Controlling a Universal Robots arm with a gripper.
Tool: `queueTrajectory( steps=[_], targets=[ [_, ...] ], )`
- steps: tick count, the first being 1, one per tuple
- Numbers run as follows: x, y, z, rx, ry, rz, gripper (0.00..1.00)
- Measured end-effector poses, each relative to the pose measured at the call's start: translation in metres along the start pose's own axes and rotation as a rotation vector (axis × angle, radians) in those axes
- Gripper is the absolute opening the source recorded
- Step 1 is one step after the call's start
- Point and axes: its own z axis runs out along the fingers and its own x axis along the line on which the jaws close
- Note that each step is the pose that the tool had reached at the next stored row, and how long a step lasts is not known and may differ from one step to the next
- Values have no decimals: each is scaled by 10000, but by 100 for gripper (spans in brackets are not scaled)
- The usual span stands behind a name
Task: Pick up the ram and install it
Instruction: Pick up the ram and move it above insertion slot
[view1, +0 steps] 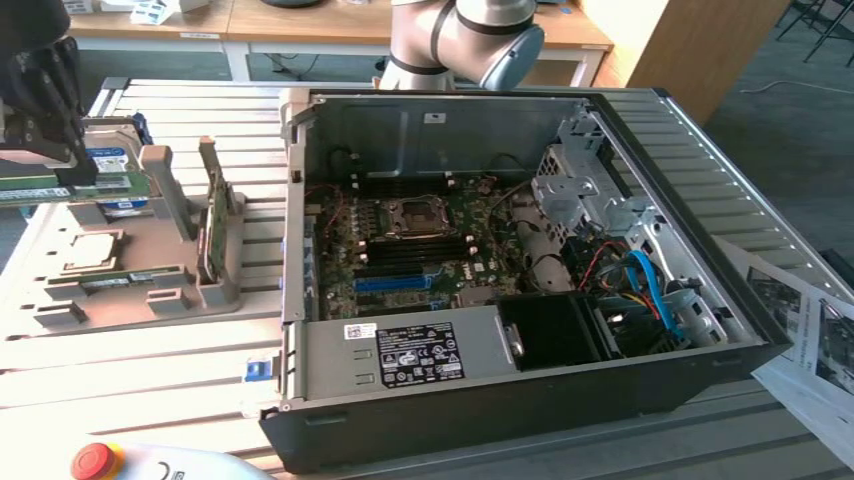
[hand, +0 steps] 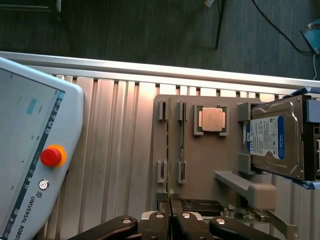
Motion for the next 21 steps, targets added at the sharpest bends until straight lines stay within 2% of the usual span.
queueTrajectory(
  steps=[7, 21],
  targets=[
    [20, -150, -11, -23, -2, 1, 12],
    [22, -179, -14, -22, -1, -1, 12]
  ],
)
